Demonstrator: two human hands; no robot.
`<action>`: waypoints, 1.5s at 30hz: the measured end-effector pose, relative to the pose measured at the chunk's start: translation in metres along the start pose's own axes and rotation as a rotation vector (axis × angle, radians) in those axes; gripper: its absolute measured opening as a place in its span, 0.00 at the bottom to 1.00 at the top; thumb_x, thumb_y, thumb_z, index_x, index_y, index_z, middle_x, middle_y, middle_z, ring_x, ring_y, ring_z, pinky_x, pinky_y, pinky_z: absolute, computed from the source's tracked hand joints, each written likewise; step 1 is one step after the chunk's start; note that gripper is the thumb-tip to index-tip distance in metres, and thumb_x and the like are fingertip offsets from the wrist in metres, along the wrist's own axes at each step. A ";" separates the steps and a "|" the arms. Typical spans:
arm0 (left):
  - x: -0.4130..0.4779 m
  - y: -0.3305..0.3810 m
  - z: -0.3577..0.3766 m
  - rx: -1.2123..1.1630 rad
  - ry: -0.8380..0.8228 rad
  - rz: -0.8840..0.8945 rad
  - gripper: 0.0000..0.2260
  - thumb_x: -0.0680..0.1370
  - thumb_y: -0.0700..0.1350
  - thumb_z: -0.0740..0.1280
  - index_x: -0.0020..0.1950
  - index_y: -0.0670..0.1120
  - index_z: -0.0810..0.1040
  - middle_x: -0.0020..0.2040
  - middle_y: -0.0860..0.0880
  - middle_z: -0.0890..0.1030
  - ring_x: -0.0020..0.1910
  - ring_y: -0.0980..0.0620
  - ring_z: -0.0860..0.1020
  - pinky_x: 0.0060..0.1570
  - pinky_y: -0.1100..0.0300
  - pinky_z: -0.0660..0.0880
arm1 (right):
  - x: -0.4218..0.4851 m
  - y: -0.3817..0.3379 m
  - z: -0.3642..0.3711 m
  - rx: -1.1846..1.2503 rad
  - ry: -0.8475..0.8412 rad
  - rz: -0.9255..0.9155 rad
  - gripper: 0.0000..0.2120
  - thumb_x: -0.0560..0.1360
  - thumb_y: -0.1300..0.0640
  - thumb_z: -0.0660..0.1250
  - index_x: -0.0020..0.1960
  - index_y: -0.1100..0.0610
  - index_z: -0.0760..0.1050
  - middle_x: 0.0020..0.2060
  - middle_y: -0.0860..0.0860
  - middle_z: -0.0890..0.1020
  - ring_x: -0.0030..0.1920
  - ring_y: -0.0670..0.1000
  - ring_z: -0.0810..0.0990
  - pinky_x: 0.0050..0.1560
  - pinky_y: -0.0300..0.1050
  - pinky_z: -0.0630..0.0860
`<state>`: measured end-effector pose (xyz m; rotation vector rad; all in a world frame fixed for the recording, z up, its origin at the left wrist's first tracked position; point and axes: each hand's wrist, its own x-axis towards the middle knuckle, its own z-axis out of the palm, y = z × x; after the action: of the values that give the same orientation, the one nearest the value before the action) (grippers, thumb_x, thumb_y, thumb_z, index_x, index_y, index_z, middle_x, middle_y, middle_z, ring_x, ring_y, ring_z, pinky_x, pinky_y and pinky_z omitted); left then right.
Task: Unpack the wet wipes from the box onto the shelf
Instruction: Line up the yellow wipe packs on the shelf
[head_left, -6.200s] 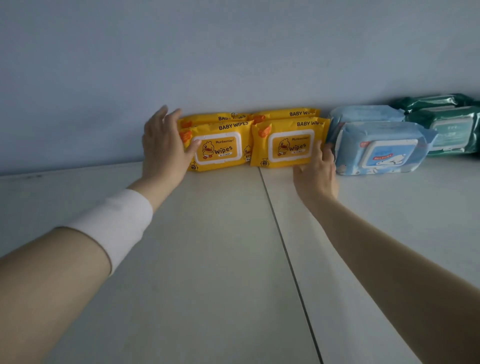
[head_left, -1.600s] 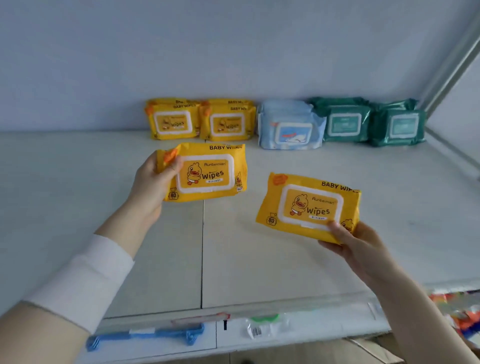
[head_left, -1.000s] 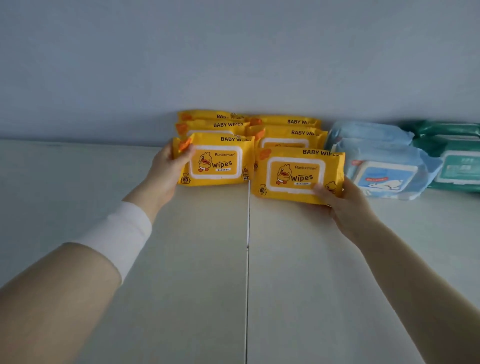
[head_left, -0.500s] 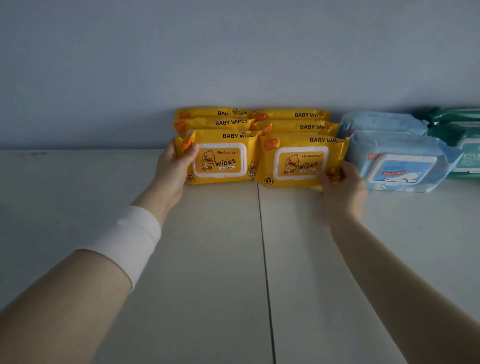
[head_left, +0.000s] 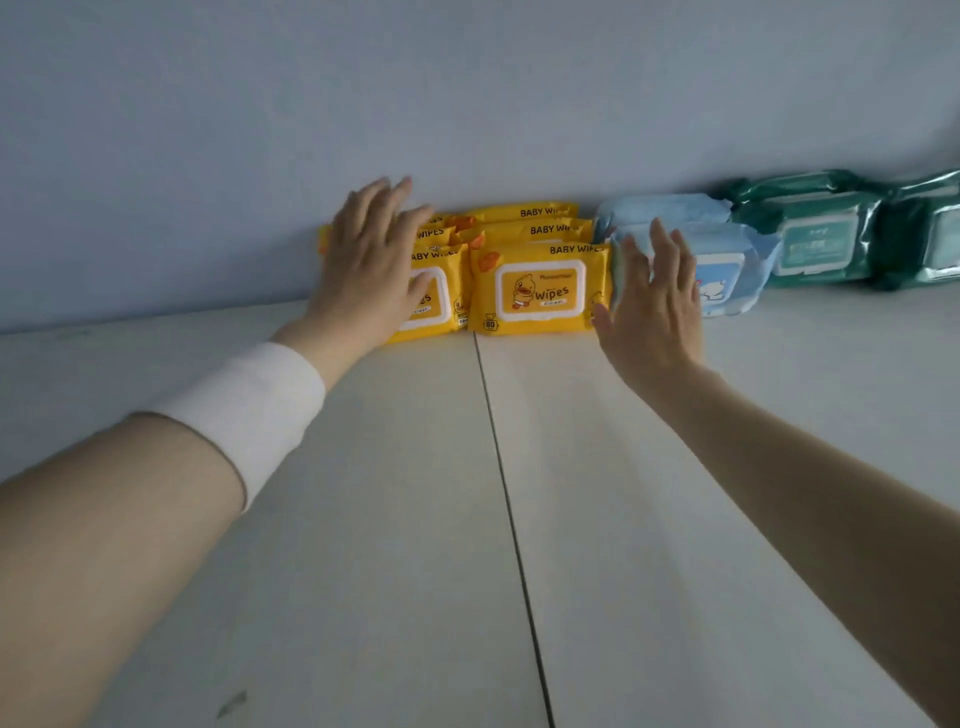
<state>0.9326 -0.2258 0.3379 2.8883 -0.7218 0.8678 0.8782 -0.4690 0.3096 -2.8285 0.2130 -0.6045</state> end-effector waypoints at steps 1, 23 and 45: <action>0.009 0.018 -0.008 0.044 -0.080 0.077 0.26 0.75 0.46 0.67 0.70 0.39 0.66 0.72 0.39 0.65 0.73 0.38 0.60 0.71 0.44 0.53 | -0.002 0.011 -0.012 -0.053 -0.023 -0.047 0.31 0.78 0.53 0.61 0.76 0.58 0.52 0.76 0.57 0.48 0.76 0.58 0.44 0.73 0.54 0.50; -0.044 0.656 -0.078 -0.032 -0.621 0.834 0.18 0.79 0.50 0.60 0.67 0.46 0.69 0.65 0.43 0.75 0.62 0.41 0.74 0.57 0.52 0.69 | -0.347 0.460 -0.278 -0.420 -0.626 0.705 0.21 0.77 0.48 0.58 0.66 0.57 0.70 0.59 0.56 0.76 0.58 0.58 0.76 0.57 0.52 0.76; -0.244 0.973 0.141 0.043 -1.197 1.376 0.19 0.79 0.52 0.58 0.67 0.45 0.67 0.64 0.43 0.75 0.62 0.42 0.73 0.60 0.50 0.69 | -0.663 0.646 -0.107 0.199 -0.927 1.382 0.25 0.79 0.48 0.56 0.73 0.55 0.59 0.69 0.55 0.68 0.69 0.56 0.66 0.65 0.51 0.68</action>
<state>0.3925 -1.0139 0.0000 2.2519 -2.7472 -1.1552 0.1752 -0.9850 -0.0196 -1.7781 1.5075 0.8576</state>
